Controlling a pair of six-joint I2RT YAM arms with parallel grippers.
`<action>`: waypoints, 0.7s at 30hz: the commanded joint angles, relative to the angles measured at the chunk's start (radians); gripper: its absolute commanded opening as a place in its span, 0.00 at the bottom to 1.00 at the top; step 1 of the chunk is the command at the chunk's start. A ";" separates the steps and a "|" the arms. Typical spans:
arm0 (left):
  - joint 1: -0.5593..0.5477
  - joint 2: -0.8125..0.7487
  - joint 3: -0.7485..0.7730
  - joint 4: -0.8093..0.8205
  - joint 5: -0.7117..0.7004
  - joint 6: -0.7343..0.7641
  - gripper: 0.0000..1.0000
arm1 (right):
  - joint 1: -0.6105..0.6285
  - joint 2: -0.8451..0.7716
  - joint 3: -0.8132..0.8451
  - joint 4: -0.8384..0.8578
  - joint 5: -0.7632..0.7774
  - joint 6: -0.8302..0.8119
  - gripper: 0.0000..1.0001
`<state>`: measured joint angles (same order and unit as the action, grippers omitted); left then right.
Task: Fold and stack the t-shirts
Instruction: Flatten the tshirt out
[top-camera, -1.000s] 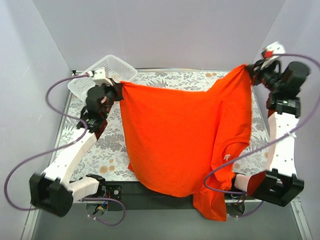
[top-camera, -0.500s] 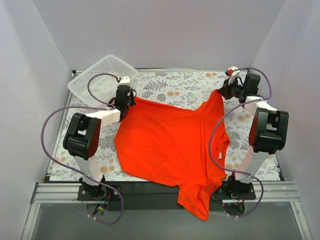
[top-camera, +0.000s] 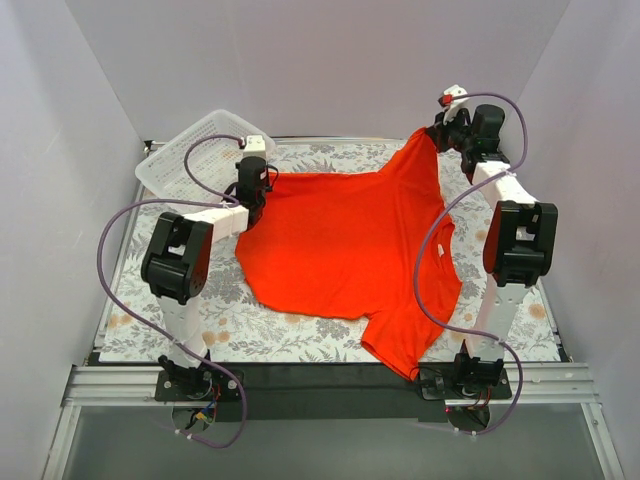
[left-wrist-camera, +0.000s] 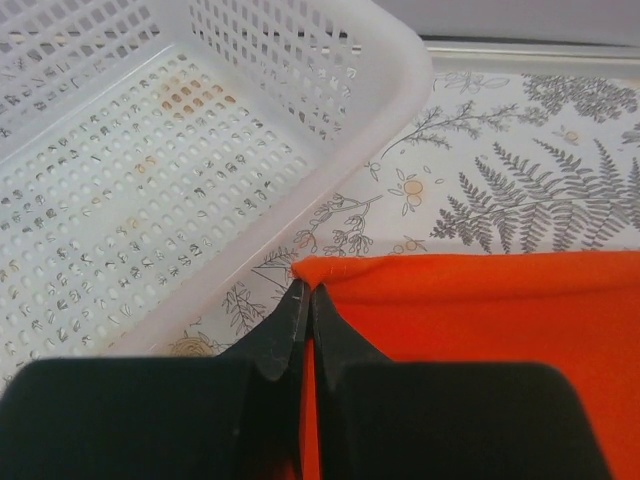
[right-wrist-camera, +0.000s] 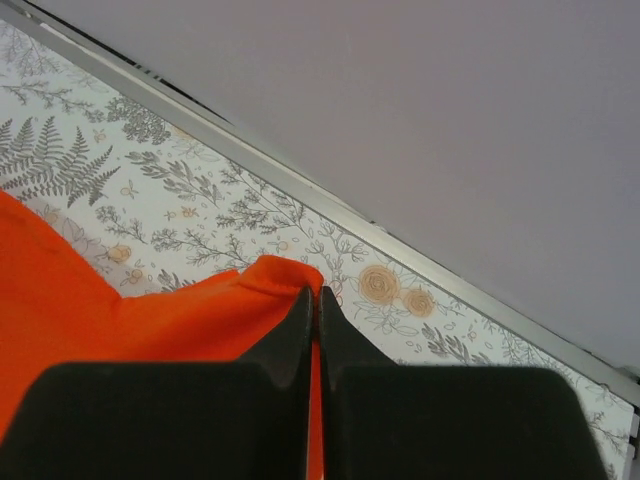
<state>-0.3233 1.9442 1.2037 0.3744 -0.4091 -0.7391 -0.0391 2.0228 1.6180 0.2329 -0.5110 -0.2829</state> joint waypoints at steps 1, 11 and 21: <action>0.004 0.013 0.052 -0.002 -0.040 0.033 0.00 | 0.016 0.040 0.049 0.043 0.019 0.017 0.01; 0.018 0.061 0.125 0.031 -0.053 0.107 0.00 | 0.012 0.008 0.026 0.031 0.011 0.002 0.01; 0.020 0.140 0.163 0.096 -0.042 0.172 0.00 | -0.024 -0.085 -0.075 0.033 -0.096 0.033 0.01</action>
<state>-0.3099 2.0773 1.3506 0.4553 -0.4347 -0.6010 -0.0536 2.0178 1.5600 0.2283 -0.5388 -0.2607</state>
